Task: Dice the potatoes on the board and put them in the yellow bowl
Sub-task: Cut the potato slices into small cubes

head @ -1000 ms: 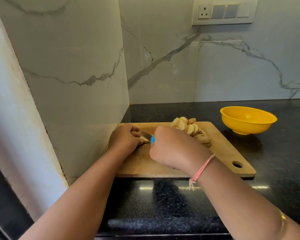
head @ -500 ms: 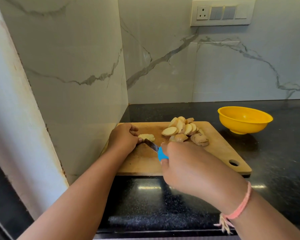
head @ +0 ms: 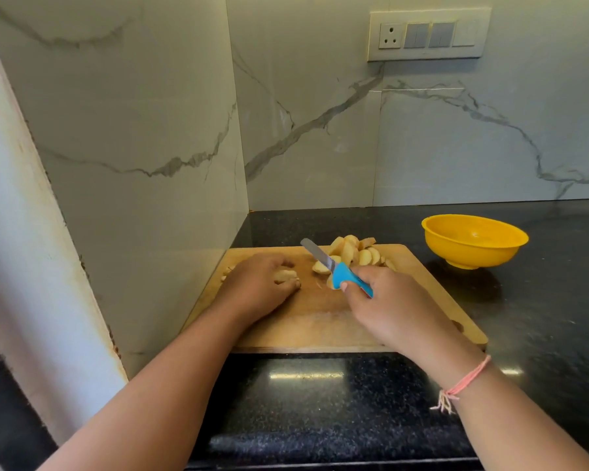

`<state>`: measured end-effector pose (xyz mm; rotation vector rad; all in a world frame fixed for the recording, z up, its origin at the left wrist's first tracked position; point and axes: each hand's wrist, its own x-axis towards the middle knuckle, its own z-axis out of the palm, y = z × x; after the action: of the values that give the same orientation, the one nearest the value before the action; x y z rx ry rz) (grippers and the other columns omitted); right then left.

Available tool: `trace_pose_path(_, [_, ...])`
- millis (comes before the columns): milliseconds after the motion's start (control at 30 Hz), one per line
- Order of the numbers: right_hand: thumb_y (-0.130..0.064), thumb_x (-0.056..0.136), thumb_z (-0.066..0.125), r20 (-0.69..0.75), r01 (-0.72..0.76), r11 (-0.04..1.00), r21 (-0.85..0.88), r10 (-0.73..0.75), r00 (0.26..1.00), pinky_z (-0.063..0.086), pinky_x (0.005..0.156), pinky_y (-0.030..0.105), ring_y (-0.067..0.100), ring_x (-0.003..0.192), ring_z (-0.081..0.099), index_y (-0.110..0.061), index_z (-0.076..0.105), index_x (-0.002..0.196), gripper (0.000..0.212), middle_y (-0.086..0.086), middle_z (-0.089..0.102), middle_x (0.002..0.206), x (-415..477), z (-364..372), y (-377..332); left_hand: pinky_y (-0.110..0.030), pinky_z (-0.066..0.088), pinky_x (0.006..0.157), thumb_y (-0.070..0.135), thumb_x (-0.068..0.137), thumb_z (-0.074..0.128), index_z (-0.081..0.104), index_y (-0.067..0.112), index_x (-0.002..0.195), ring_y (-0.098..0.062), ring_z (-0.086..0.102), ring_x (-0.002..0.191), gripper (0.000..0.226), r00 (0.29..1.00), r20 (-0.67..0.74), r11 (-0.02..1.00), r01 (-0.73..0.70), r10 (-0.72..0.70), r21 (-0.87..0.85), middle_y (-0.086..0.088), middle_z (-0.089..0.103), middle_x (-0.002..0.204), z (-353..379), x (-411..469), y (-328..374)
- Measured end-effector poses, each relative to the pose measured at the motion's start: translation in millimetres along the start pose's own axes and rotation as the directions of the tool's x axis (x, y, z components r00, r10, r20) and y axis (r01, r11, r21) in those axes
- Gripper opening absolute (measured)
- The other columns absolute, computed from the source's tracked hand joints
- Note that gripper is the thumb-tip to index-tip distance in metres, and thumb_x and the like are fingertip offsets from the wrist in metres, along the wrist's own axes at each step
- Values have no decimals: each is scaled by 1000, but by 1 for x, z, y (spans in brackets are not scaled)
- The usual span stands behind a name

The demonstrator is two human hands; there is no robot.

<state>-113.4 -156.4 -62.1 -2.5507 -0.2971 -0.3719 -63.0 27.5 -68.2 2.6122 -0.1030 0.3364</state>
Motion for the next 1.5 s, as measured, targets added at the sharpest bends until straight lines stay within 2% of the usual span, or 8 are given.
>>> trace_pose_path(267, [-36, 98, 42, 56, -15, 989, 149, 7, 998, 51, 61, 23, 6, 68, 53, -25, 46, 137, 40, -10, 57, 84, 2, 6, 7, -28, 39, 99, 33, 91, 63, 58, 21, 130, -17, 50, 123, 41, 998, 59, 1000, 20, -21, 21, 0, 54, 137, -1, 10, -1])
trace_pose_path(533, [-36, 98, 42, 58, -31, 983, 179, 21, 998, 52, 62, 23, 9, 72, 57, -25, 47, 136, 40, -9, 57, 85, 1, 6, 9, -23, 48, 74, 8, 88, 66, 68, 15, 112, -13, 58, 88, 26, 978, -178, 991, 95, -109, -90, -5, 65, 110, -10, 16, -11])
trace_pose_path(700, [-37, 98, 42, 54, -19, 986, 165, 11, 998, 50, 60, 23, 7, 66, 54, -24, 51, 131, 36, -10, 56, 79, 1, 8, 9, -21, 40, 72, 17, 89, 66, 70, 18, 107, -13, 55, 95, 19, 948, -276, 984, 129, -158, -121, -4, 66, 113, -17, 15, -12])
trace_pose_path(867, [-36, 99, 40, 31, 5, 991, 137, -9, 999, 45, 54, 18, 7, 65, 54, -24, 50, 131, 36, -9, 58, 90, 1, 7, 10, -25, 39, 80, 25, 81, 75, 70, 25, 107, -16, 55, 105, 26, 984, 1, 983, 178, -178, -35, 1, 62, 119, -22, 3, -12])
trace_pose_path(1000, [-37, 99, 39, 38, 9, 992, 128, -14, 999, 38, 51, 16, 6, 63, 52, -25, 52, 129, 35, -11, 57, 83, 2, 8, 11, -24, 40, 73, 16, 88, 67, 73, 17, 105, -14, 52, 89, 18, 964, -93, 968, 250, -249, 5, -5, 65, 115, -25, 6, -11])
trace_pose_path(1167, [-37, 99, 39, 18, 19, 993, 118, -21, 1000, 47, 55, 20, 8, 67, 56, -23, 53, 128, 34, -8, 60, 91, 1, 8, 11, -26, 45, 75, 6, 90, 61, 67, 15, 110, -18, 59, 95, 22, 921, -323, 975, 216, -219, -47, -5, 68, 109, -25, 6, -16])
trace_pose_path(1367, [-37, 99, 38, -10, 38, 994, 106, -37, 999, 39, 52, 15, 6, 69, 54, -23, 52, 129, 35, -8, 60, 91, 1, 9, 12, -28, 50, 81, -7, 88, 54, 67, 18, 110, -20, 58, 104, 36, 931, -256, 966, 257, -259, -42, -4, 64, 117, -25, 9, -16])
trace_pose_path(1500, [-37, 100, 37, -34, 51, 995, 89, -48, 998, 40, 55, 14, 7, 75, 55, -22, 52, 128, 35, -7, 59, 94, 1, 10, 12, -26, 41, 83, 17, 95, 56, 66, 25, 115, -18, 55, 112, 24, 946, -300, 992, 123, -124, -20, 2, 62, 124, -25, 8, -5])
